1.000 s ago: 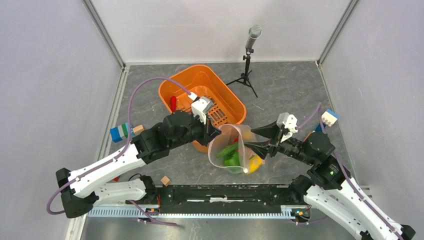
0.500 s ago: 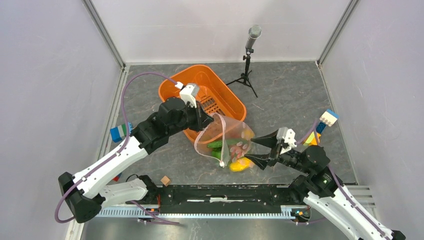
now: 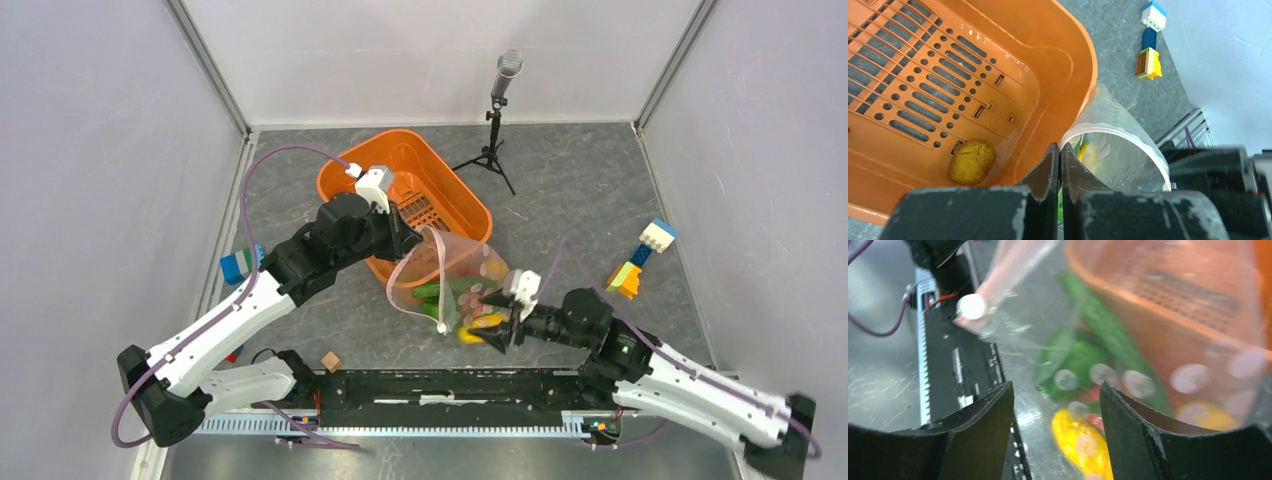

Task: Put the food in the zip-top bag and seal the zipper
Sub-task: Adjust the zipper food storage bag at the center of the board.

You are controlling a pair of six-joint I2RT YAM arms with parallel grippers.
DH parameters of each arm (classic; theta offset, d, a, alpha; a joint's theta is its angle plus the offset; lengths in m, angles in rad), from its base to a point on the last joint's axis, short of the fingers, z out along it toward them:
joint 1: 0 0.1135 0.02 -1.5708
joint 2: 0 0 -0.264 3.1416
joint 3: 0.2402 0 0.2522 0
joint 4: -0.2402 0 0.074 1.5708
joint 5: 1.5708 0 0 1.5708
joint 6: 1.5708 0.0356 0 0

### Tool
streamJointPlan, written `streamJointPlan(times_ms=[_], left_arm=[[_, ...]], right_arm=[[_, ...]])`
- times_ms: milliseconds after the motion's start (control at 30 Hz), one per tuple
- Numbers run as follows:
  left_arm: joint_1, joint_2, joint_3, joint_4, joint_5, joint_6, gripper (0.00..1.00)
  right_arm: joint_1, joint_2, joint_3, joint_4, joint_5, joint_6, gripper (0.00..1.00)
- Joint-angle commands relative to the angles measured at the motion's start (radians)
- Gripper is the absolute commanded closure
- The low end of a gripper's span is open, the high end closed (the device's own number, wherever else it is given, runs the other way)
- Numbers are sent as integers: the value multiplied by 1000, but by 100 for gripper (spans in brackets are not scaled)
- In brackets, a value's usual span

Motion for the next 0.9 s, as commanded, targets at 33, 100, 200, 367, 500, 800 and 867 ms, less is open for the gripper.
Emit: streamJointPlan(times_ms=[33, 100, 200, 367, 500, 800, 867], left_arm=[[26, 1, 49, 21, -48, -50, 98], [36, 0, 51, 21, -48, -56, 98], [46, 3, 57, 15, -40, -60, 98], [54, -3, 54, 24, -15, -68, 98], [56, -6, 37, 40, -4, -79, 98], [59, -17, 26, 41, 23, -79, 98], [60, -17, 27, 40, 25, -78, 98]], right_arm=[[401, 151, 99, 45, 461, -116, 32], [559, 206, 105, 107, 696, -140, 29], [770, 300, 76, 296, 1018, -206, 26], [895, 492, 90, 538, 1377, -294, 22], [898, 579, 89, 734, 1440, -340, 20], [899, 732, 106, 982, 1413, -409, 15], [899, 767, 111, 1011, 1417, -398, 15]])
